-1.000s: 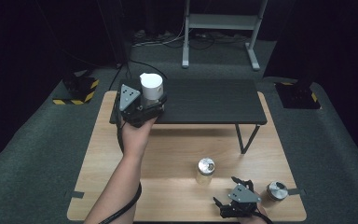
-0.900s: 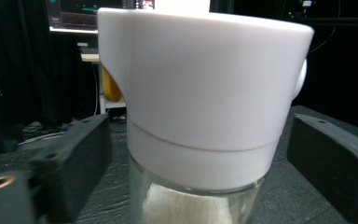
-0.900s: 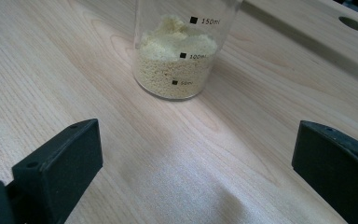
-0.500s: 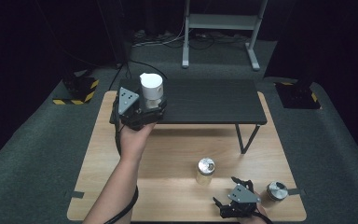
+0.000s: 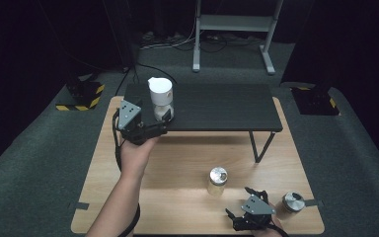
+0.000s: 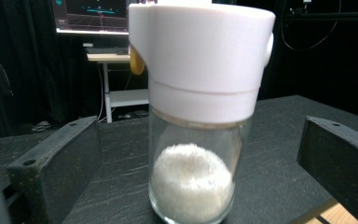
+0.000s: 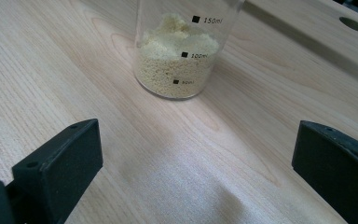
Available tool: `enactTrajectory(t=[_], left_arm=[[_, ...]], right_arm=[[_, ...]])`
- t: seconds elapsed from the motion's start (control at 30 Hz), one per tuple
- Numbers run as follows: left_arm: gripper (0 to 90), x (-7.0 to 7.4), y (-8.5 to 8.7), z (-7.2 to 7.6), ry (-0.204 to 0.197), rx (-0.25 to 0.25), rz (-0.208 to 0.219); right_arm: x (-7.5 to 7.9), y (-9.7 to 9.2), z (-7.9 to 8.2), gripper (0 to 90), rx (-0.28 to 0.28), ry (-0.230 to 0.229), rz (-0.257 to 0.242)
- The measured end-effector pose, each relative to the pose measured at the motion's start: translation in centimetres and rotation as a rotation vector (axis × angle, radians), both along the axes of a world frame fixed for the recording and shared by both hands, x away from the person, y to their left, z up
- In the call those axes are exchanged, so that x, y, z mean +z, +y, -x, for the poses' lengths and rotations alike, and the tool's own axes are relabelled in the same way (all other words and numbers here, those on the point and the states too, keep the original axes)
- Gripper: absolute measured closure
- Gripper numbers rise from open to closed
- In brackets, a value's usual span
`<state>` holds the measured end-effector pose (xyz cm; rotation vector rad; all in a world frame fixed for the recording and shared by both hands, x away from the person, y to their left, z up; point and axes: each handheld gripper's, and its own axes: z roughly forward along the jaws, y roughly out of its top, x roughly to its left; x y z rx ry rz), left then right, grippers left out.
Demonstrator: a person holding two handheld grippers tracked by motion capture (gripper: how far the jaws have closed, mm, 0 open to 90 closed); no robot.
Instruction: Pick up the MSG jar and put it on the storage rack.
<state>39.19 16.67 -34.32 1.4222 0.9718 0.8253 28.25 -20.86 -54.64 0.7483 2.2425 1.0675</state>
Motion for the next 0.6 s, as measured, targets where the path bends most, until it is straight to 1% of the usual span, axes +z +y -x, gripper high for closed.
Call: enactTrajectory(t=[0.17, 0.3, 0.47, 0.6], left_arm=[[0.2, -0.3, 0.2, 0.8, -0.004, -0.002, -0.009], [0.2, -0.6, 0.4, 1.6, 0.001, -0.003, -0.006], [0.2, -0.9, 0.7, 2.6, 0.009, -0.002, -0.013], [0.2, -1.2, 1.0, 3.2, 0.016, 0.001, 0.003]], right_arm=[[0.0, 0.0, 0.0, 0.7, 0.000, 0.001, 0.001], [0.0, 0.0, 0.0, 0.7, 0.000, -0.001, 0.002], [0.0, 0.0, 0.0, 0.7, -0.001, -0.001, 0.002], [0.0, 0.0, 0.0, 0.7, -0.001, 0.002, 0.001]])
